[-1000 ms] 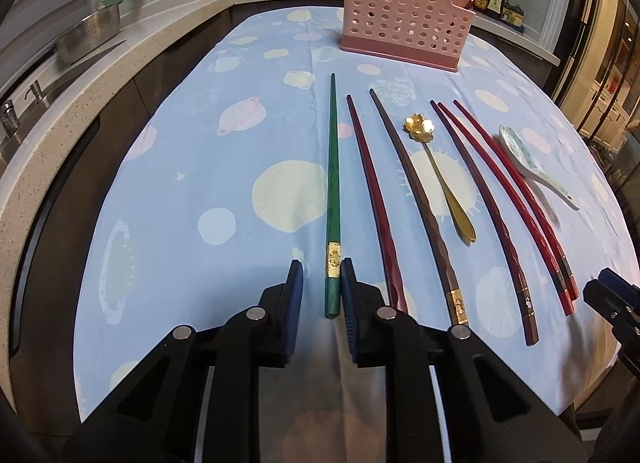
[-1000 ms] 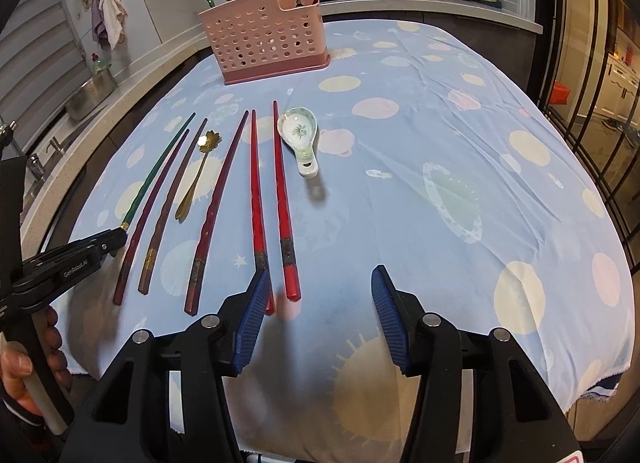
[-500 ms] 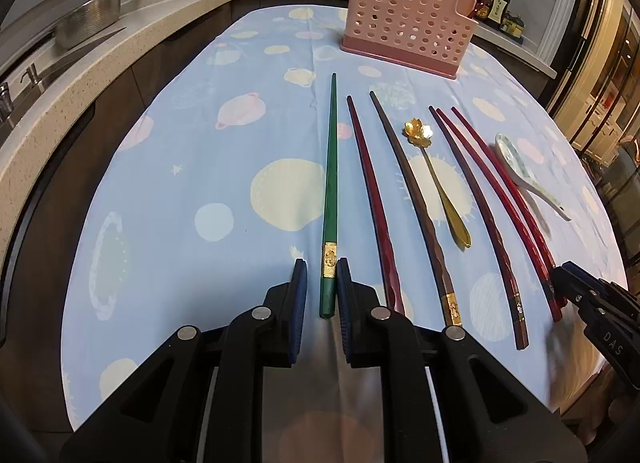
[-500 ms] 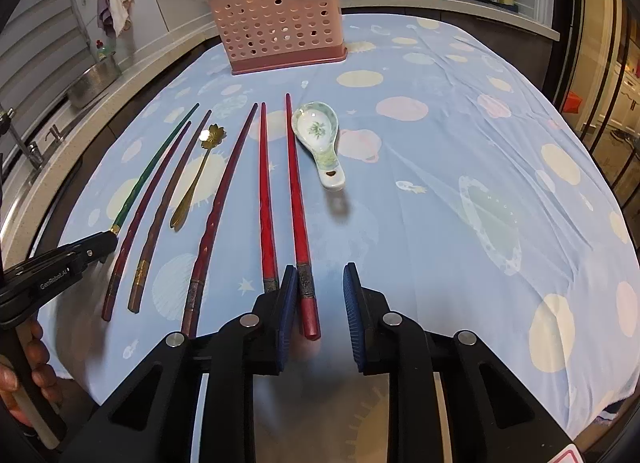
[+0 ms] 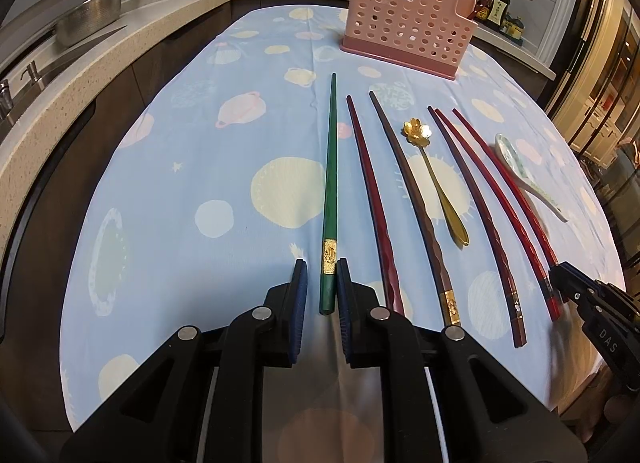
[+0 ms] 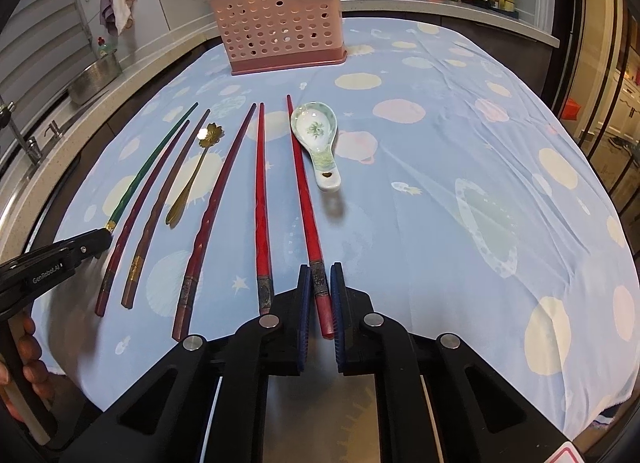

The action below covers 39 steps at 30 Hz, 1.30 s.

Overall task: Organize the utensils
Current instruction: 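Grasp the second green chopstick with the left tool while the right grasps a red chopstick, then lift both held chopsticks and carry them over the pink holder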

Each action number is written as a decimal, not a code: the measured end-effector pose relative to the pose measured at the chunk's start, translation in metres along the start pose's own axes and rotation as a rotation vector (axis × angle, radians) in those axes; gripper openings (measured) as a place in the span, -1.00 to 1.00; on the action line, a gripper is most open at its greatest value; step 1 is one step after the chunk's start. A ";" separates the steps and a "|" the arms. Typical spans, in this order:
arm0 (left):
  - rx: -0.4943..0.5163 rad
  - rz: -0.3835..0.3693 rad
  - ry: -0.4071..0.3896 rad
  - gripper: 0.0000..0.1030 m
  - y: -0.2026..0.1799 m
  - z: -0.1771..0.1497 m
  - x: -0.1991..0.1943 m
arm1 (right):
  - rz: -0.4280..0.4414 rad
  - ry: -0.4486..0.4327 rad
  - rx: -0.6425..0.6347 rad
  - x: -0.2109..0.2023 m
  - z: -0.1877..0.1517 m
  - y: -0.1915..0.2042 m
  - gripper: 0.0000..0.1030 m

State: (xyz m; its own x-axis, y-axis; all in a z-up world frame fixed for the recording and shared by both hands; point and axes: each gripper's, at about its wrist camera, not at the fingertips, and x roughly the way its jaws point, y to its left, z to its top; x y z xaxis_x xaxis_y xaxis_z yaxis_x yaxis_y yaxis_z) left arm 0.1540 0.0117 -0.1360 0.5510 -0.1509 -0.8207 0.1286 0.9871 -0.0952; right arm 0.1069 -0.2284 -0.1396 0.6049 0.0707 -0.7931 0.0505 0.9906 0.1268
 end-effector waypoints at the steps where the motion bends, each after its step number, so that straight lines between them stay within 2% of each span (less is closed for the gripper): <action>1: -0.003 -0.003 0.002 -0.78 0.001 0.000 -0.001 | -0.001 -0.001 -0.005 -0.001 -0.001 0.001 -0.84; 4: -0.014 -0.020 0.011 -0.85 0.004 -0.002 -0.003 | 0.004 -0.002 -0.013 -0.005 -0.004 0.004 -0.85; 13: -0.016 -0.026 0.027 -0.86 0.006 -0.013 -0.015 | 0.025 -0.019 -0.026 -0.029 -0.014 0.009 -0.87; 23: -0.020 -0.038 -0.001 -0.87 0.007 -0.016 -0.049 | 0.043 -0.101 -0.042 -0.074 -0.013 0.014 -0.87; 31: -0.027 -0.062 -0.066 -0.87 0.004 -0.001 -0.086 | 0.074 -0.200 -0.034 -0.114 0.010 0.015 -0.87; 39: -0.014 -0.084 -0.149 -0.87 -0.002 0.034 -0.118 | 0.107 -0.282 -0.010 -0.140 0.049 0.011 -0.87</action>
State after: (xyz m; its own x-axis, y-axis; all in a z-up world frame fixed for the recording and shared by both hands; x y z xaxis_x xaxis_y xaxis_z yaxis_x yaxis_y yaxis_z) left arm 0.1168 0.0253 -0.0199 0.6547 -0.2384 -0.7173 0.1686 0.9711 -0.1689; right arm 0.0616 -0.2327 0.0020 0.8033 0.1410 -0.5786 -0.0326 0.9805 0.1937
